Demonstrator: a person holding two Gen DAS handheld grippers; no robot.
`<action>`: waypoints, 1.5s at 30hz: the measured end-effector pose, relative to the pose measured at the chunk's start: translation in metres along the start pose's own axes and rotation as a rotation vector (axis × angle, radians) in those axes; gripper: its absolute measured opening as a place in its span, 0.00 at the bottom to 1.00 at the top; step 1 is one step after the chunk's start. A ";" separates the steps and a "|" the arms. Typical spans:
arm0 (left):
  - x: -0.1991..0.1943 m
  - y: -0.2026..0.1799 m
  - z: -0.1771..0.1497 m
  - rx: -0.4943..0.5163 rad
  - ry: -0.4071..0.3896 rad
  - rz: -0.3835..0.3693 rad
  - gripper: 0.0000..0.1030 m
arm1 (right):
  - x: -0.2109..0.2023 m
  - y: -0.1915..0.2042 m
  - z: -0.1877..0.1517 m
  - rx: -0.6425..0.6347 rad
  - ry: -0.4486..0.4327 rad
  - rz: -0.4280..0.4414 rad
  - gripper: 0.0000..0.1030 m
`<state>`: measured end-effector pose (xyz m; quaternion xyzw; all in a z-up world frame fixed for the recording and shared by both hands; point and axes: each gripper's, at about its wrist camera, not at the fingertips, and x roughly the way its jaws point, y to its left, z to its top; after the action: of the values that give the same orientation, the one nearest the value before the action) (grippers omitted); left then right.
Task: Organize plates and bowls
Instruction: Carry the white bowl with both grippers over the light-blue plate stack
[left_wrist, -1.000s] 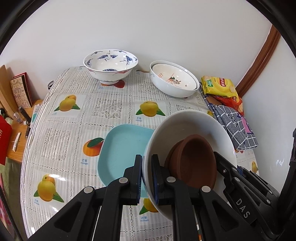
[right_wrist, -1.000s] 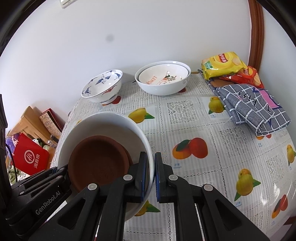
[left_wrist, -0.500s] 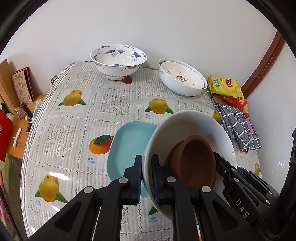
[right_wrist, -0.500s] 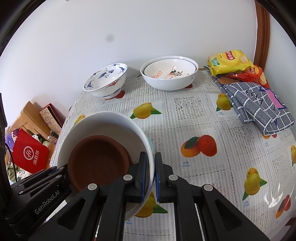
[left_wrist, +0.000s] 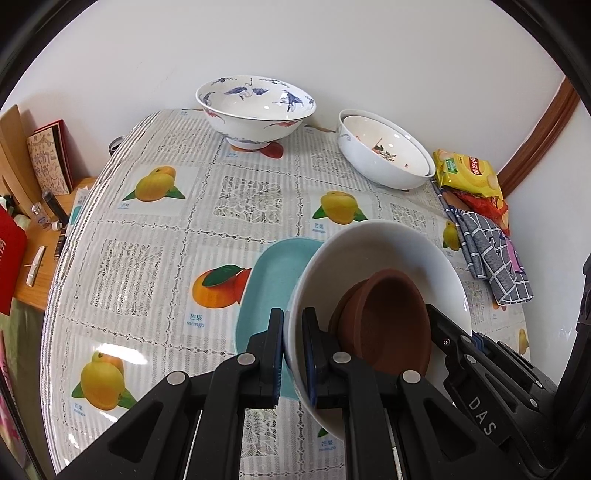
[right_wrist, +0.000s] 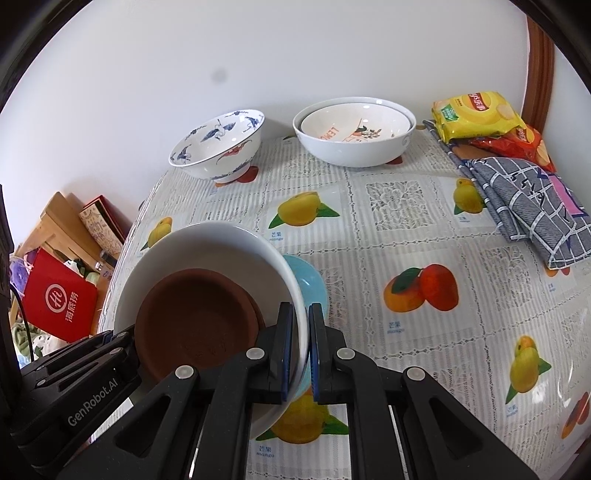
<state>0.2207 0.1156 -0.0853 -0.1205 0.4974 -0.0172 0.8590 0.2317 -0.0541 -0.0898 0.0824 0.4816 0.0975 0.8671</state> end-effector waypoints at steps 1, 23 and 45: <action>0.001 0.001 0.001 -0.001 0.002 0.000 0.10 | 0.002 0.001 0.000 0.000 0.002 0.000 0.08; 0.047 0.014 0.015 -0.014 0.059 0.018 0.10 | 0.054 0.000 0.008 -0.001 0.075 0.006 0.08; 0.059 0.020 0.015 -0.029 0.081 -0.001 0.14 | 0.066 0.003 0.009 -0.072 0.084 -0.007 0.09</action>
<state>0.2611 0.1288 -0.1330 -0.1323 0.5319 -0.0150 0.8363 0.2736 -0.0352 -0.1382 0.0454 0.5139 0.1149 0.8489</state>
